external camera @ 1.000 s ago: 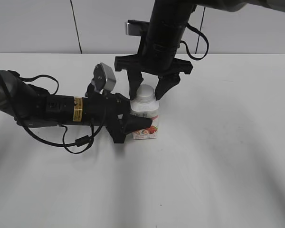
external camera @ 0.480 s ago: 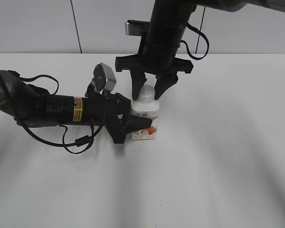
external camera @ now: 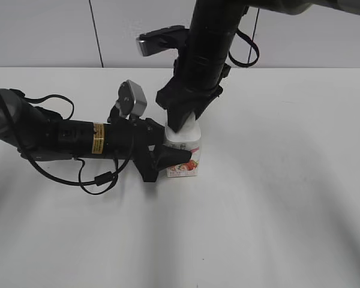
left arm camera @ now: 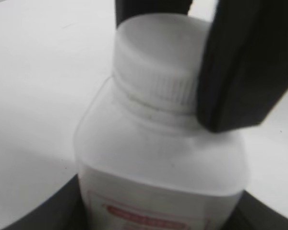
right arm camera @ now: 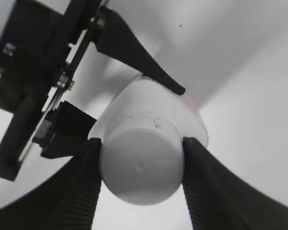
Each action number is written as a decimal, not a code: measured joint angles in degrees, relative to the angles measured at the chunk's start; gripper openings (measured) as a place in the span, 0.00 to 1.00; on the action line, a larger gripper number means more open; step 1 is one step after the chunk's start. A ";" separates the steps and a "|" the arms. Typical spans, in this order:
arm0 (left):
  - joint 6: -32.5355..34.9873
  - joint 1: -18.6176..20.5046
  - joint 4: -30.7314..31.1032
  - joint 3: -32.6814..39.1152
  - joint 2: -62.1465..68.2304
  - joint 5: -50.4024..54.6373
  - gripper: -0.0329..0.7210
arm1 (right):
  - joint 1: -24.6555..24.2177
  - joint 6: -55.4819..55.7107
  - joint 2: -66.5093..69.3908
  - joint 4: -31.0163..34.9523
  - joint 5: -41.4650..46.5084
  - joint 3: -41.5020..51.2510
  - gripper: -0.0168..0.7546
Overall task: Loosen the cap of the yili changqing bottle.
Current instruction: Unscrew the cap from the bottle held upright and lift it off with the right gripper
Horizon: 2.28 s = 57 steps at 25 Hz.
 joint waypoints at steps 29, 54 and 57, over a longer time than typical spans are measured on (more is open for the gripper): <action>0.03 0.00 1.03 0.00 0.00 0.27 0.55 | 0.00 -46.58 0.00 0.22 0.09 0.00 0.53; 0.03 0.05 1.09 0.00 0.00 -0.36 0.55 | 0.00 -41.22 0.00 0.94 0.03 -0.84 0.77; 0.03 0.05 1.09 0.00 0.00 -0.36 0.55 | 0.00 -38.76 0.00 0.90 0.03 -2.87 0.77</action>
